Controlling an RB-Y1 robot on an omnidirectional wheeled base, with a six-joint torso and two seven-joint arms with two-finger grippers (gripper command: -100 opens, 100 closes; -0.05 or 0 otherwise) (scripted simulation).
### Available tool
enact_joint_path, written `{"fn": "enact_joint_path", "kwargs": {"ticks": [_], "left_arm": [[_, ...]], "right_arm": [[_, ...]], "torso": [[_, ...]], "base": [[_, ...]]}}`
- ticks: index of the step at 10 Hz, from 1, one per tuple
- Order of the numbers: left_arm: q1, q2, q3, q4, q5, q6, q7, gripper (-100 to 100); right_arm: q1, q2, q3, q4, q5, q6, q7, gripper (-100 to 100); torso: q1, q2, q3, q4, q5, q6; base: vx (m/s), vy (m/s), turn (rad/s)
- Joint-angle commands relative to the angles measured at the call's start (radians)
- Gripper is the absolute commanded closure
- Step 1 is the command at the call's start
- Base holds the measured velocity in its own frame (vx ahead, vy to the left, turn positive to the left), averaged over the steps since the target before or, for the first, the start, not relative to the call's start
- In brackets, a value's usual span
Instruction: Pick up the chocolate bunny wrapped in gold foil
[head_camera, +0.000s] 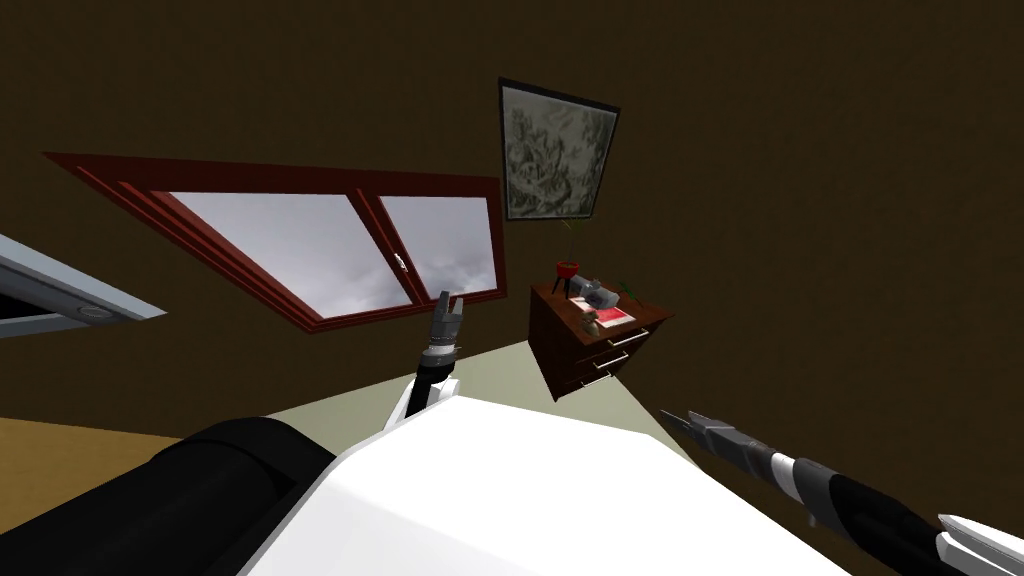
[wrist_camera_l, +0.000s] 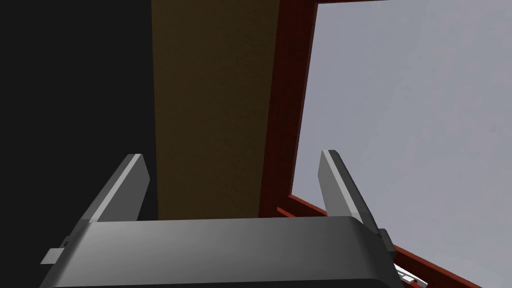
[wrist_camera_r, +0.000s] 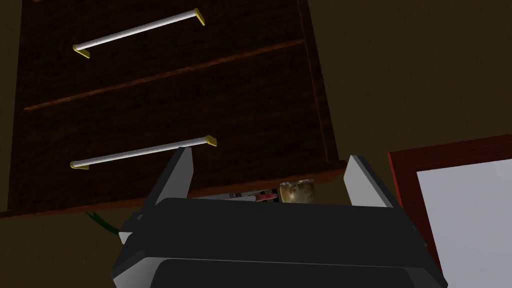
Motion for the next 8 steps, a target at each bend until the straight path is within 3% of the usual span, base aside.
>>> {"fn": "enact_joint_path", "kwargs": {"ticks": [1,5,8], "left_arm": [[0.000,0.000,0.000,0.000,0.000,0.000,0.000,0],[0.000,0.000,0.000,0.000,0.000,0.000,0.000,0],[0.000,0.000,0.000,0.000,0.000,0.000,0.000,0]], "right_arm": [[-0.005,-0.049,-0.002,0.010,0.014,-0.001,0.011,-100],[-0.054,-0.161,-0.008,0.043,0.048,-0.010,0.044,-100],[-0.082,-0.195,-0.019,0.047,0.057,-0.013,0.055,-100]], "torso": [[0.000,0.000,0.000,0.000,0.000,0.000],[0.004,-0.009,-0.005,-0.002,0.001,-0.001],[0.001,-0.006,-0.004,-0.001,0.000,0.000]], "base": [[0.065,0.073,0.091],[0.173,0.114,0.180],[0.166,0.072,0.113]]}}
